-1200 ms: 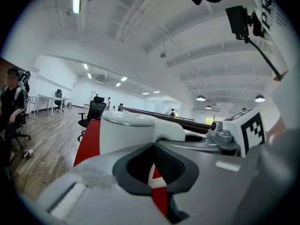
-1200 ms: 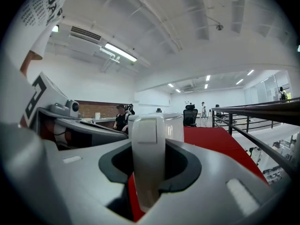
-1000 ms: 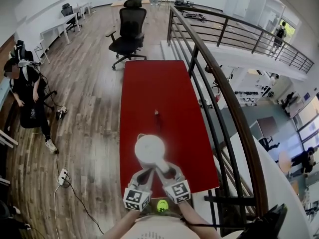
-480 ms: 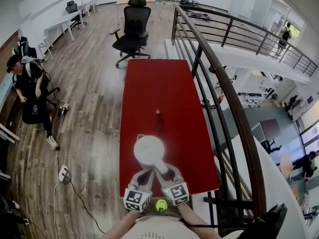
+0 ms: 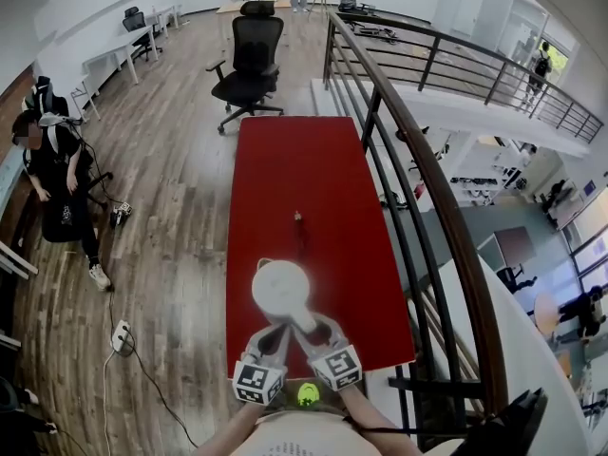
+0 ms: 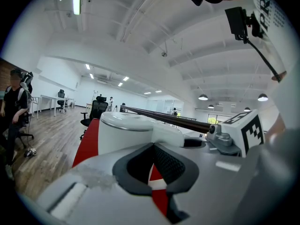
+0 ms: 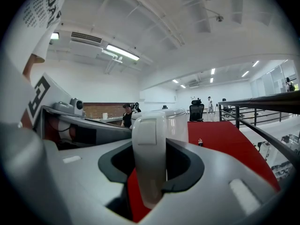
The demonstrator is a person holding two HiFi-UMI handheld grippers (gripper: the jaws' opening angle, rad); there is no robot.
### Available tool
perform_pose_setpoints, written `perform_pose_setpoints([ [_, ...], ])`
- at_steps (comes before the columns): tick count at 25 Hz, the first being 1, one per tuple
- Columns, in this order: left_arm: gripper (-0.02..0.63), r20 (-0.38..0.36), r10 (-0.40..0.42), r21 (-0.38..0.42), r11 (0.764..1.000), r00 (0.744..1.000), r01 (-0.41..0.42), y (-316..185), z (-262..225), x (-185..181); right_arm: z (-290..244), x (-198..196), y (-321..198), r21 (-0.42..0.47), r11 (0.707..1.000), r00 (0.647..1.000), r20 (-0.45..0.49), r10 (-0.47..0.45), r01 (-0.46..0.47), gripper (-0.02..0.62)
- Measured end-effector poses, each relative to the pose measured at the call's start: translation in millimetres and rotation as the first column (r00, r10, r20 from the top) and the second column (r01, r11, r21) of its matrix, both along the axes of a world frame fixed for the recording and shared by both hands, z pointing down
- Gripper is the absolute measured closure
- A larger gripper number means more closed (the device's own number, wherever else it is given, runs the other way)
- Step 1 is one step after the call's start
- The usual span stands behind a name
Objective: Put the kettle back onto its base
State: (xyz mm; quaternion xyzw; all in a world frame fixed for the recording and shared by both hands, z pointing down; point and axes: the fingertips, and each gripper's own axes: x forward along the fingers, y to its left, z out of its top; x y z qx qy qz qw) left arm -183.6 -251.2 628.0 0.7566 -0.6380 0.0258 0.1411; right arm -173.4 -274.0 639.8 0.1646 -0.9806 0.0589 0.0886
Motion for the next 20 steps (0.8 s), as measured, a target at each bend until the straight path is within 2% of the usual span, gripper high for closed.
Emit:
perform_pose_setpoints([
  [5,0.614,0.012,0.006,0.006,1.000,1.000,-0.006,2,4,3,3,1,2,-0.011,0.999,0.999,-0.016,-0.039,0.038,0.449],
  [10,0.614,0.047,0.023,0.031,0.999,0.999,-0.025,9,9,7,4,0,1,0.021,0.999,0.998,-0.043,-0.037,0.037,0.471],
  [20,0.614,0.058,0.008,0.041,0.999,0.998,-0.010,8,14,7,5,-3,-1,0.023,0.999,0.998,-0.047,-0.038,0.039,0.474],
])
